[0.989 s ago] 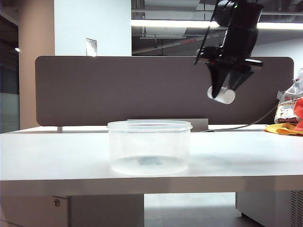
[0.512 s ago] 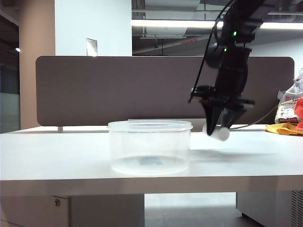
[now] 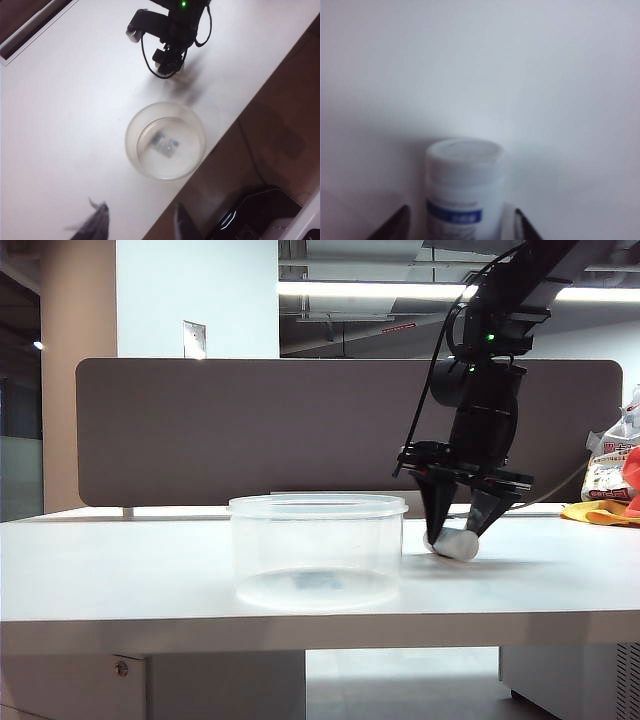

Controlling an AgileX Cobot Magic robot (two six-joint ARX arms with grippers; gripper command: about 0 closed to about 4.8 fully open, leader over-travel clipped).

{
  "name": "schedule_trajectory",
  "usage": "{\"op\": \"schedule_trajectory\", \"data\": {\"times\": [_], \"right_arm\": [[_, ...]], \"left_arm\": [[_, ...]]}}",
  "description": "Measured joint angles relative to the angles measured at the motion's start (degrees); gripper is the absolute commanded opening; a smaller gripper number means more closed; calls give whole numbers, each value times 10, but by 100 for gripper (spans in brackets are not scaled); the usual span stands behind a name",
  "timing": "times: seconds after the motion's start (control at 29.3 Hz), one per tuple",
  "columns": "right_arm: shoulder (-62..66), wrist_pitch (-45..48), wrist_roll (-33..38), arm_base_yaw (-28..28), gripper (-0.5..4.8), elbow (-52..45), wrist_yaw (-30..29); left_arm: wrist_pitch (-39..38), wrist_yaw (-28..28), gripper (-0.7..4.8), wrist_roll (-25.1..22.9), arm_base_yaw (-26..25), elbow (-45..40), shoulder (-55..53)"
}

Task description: Remove the lid of the round box, pick up the small white medicine bottle inside, and place it on the table.

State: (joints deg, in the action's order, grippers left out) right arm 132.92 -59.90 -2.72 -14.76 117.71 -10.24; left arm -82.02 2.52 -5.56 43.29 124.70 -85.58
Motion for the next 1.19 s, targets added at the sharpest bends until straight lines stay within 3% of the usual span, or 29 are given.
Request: {"op": "schedule_trajectory", "data": {"times": [0.1,0.2,0.41,0.44,0.51,0.58,0.72,0.82,1.06,1.19], "right_arm": [[0,9,5,0,296,0,0],[0,17,8,0,336,4,-1],[-1,26,10,0,332,4,-1],[-4,30,12,0,312,3,-1],[-12,37,14,0,214,3,-1],[-31,49,14,0,145,3,-1],[-82,79,13,0,79,3,-1],[-118,94,10,0,47,5,-1],[-180,58,-4,0,47,4,-1],[-218,29,-14,0,47,3,-3]], "left_arm": [[0,0,173,0,-1,0,0],[1,0,173,0,0,0,0],[4,0,173,0,-1,0,-1],[4,0,172,0,-1,0,-1],[4,3,171,0,-1,0,-1],[4,3,140,-2,-6,0,-1],[8,3,111,-4,-48,0,-1],[10,5,110,-4,-84,0,-1],[16,-7,57,-2,-181,0,3],[45,-54,56,-2,-221,0,17]]}}
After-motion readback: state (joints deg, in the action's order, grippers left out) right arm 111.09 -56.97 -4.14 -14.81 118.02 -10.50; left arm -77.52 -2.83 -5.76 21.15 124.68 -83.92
